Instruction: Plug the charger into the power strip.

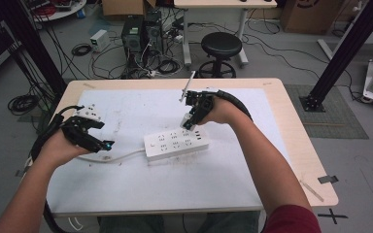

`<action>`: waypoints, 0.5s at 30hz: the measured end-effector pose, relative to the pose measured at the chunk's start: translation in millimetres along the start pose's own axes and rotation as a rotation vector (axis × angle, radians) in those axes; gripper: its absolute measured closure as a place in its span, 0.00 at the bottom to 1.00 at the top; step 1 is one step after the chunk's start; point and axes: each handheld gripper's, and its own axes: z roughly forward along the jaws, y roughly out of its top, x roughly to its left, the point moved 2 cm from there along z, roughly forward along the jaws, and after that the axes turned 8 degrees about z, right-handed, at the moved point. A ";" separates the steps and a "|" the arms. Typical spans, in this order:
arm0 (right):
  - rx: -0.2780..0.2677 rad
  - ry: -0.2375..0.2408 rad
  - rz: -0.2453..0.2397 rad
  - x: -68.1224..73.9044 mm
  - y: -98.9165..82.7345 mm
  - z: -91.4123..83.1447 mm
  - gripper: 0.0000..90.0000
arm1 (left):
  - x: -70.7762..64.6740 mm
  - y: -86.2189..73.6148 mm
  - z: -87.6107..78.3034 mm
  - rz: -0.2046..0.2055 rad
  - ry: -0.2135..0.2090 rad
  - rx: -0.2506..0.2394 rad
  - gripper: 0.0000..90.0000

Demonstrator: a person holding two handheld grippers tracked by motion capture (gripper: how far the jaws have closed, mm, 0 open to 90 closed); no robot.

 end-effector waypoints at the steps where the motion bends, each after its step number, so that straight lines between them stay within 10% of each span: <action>1: 0.006 -0.004 -0.018 -0.8 2.2 1.9 0.70 | -0.6 0.0 0.8 0.004 0.009 -0.003 0.21; 15: 0.144 -0.027 -0.172 -0.6 12.0 24.9 0.70 | -4.4 -2.6 2.8 -0.011 0.016 -0.014 0.21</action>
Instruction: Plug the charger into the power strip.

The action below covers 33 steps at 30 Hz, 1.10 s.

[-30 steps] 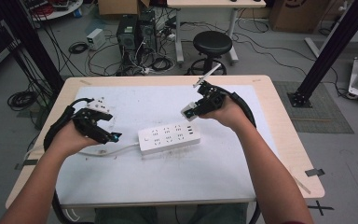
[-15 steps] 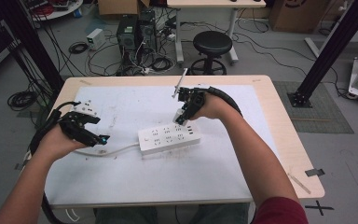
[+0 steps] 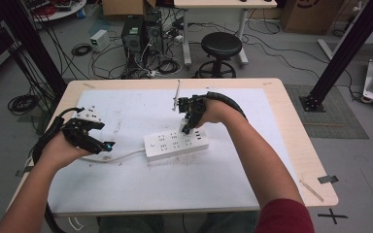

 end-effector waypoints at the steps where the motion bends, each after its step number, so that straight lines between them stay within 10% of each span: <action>1: 0.003 -0.008 -0.015 -0.3 0.3 0.8 0.70 | 0.1 -0.4 0.1 0.008 0.000 0.009 0.21; 33: 0.125 -0.044 -0.202 4.9 12.6 10.9 0.71 | -4.0 4.8 14.6 0.015 -0.018 0.016 0.21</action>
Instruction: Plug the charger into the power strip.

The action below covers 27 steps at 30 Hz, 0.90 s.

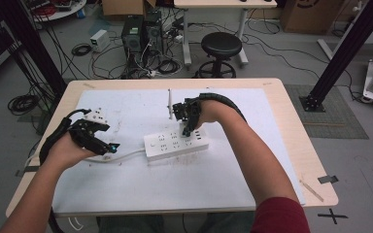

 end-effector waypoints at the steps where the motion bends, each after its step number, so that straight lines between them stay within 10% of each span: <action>1: -0.006 0.008 -0.004 -1.5 -0.5 0.4 0.71 | 0.0 0.4 1.0 0.003 -0.004 0.004 0.21; 27: 0.025 -0.024 0.013 3.3 3.9 12.6 0.70 | -1.9 1.1 -2.6 0.005 0.002 0.005 0.21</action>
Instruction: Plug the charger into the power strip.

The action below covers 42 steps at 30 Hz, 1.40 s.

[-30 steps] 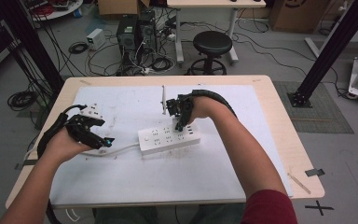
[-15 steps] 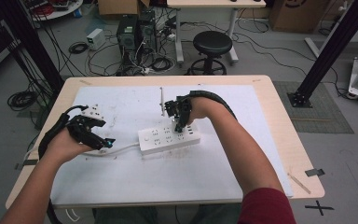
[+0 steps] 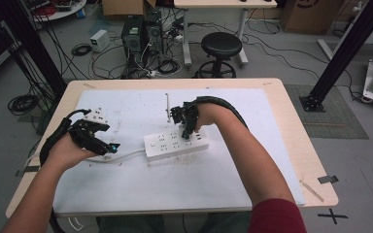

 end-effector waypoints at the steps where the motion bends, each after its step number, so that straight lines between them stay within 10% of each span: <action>1: -0.007 0.008 0.017 0.3 -1.0 -0.3 0.70 | -0.1 -0.2 0.5 0.000 -0.002 0.001 0.21; 5: -0.059 0.026 0.055 -3.1 -2.3 -3.0 0.51 | -0.2 -0.5 1.9 -0.009 -0.001 -0.007 0.21; 13: -0.074 -0.011 0.078 -0.5 -10.4 -18.0 0.46 | 3.5 0.1 -0.4 -0.010 0.000 -0.011 0.21; 22: -0.207 0.000 0.210 4.6 -28.9 -39.9 0.35 | 0.0 6.7 -1.5 0.017 -0.002 0.001 0.21; 42: -0.629 -0.008 0.381 50.0 -88.9 -82.6 0.22 | 0.5 27.2 -3.7 0.069 -0.023 -0.131 0.19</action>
